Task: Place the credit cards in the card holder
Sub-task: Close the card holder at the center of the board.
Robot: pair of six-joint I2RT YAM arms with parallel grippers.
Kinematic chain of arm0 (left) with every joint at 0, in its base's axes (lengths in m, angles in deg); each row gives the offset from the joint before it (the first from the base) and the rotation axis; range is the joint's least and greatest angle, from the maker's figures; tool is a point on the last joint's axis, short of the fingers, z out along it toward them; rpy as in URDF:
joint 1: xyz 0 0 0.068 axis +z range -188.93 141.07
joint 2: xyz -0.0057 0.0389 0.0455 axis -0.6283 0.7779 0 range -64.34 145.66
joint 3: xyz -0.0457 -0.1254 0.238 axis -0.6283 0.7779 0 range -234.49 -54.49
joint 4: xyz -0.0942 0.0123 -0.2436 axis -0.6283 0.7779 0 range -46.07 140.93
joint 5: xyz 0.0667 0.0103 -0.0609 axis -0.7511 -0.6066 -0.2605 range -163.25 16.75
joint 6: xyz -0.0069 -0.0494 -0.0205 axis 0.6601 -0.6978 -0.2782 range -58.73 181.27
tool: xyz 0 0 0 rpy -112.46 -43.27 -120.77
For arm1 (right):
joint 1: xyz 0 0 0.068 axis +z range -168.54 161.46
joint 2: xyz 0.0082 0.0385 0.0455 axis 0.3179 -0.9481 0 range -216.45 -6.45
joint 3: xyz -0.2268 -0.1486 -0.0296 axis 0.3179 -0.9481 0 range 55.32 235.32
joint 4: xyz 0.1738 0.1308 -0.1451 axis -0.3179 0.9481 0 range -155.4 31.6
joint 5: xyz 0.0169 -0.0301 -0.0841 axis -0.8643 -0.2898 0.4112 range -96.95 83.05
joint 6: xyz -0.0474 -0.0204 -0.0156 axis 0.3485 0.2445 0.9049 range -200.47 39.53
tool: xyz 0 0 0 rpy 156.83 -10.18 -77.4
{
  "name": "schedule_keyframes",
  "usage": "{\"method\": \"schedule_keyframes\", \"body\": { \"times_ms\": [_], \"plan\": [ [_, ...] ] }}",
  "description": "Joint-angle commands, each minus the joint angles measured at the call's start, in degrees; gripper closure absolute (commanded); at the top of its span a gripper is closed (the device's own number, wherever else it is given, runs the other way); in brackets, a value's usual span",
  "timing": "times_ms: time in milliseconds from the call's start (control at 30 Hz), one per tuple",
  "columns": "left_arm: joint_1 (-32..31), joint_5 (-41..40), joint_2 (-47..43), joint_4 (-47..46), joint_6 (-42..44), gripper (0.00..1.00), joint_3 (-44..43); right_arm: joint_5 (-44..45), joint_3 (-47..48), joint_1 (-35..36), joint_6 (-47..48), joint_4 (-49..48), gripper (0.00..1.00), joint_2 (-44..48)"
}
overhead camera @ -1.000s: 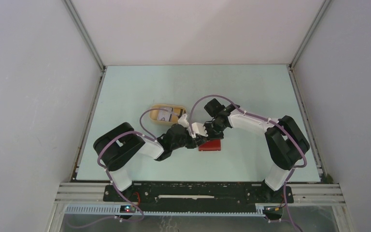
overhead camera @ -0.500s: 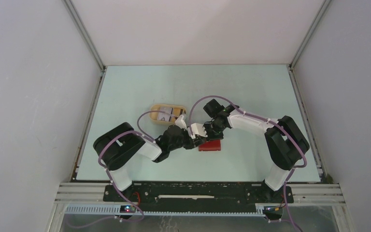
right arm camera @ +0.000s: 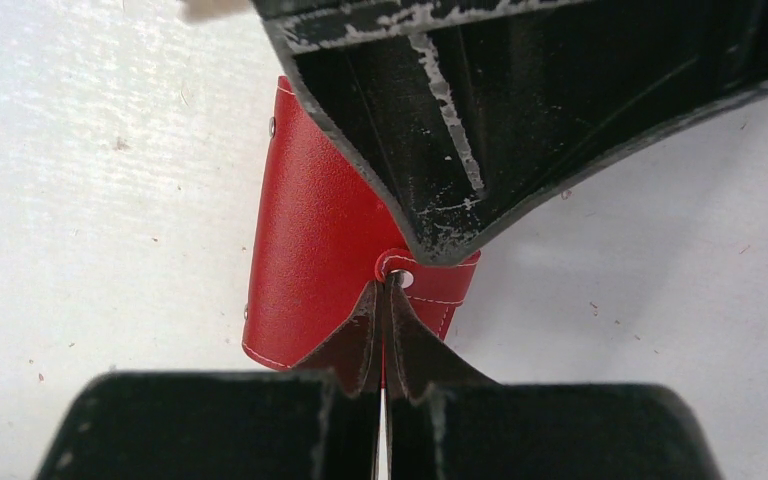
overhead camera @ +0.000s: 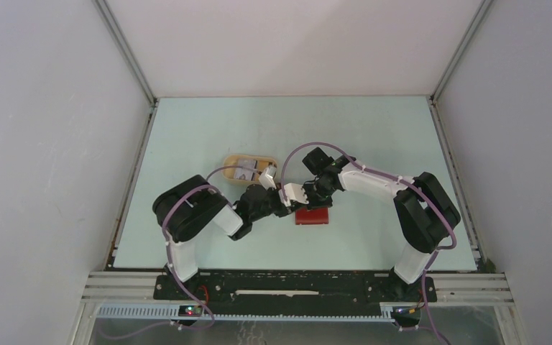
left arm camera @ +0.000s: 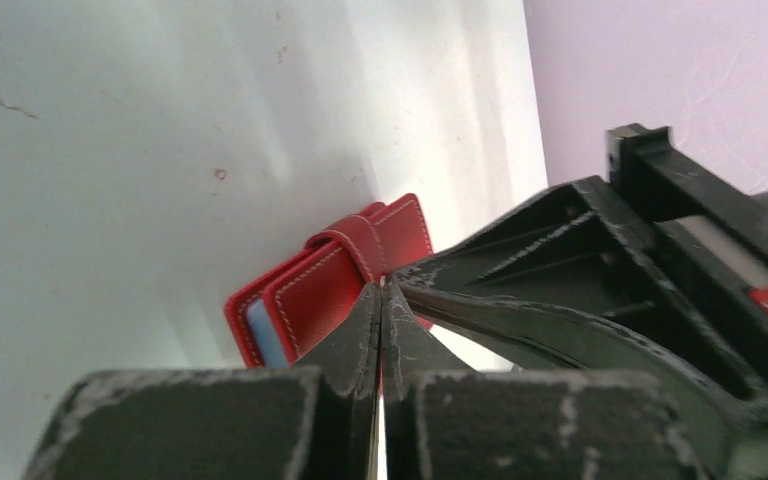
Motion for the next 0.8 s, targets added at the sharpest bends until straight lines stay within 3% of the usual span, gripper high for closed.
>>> {"method": "schedule_keyframes", "body": {
  "times_ms": [0,467,767],
  "plan": [
    [0.44,2.55,3.90,-5.82,-2.98,1.00,-3.51,-0.86,-1.90,1.23,-0.65,1.39,1.00,-1.25],
    [0.44,3.70,5.67,-7.64,-3.81,1.00,-5.58,-0.93,-1.85,1.23,-0.70,1.34,1.00,-1.33],
    [0.45,1.35,3.16,-8.81,-3.88,1.00,-2.14,-1.11,-1.86,1.23,-0.78,1.43,1.00,-1.25]
  ]
}}
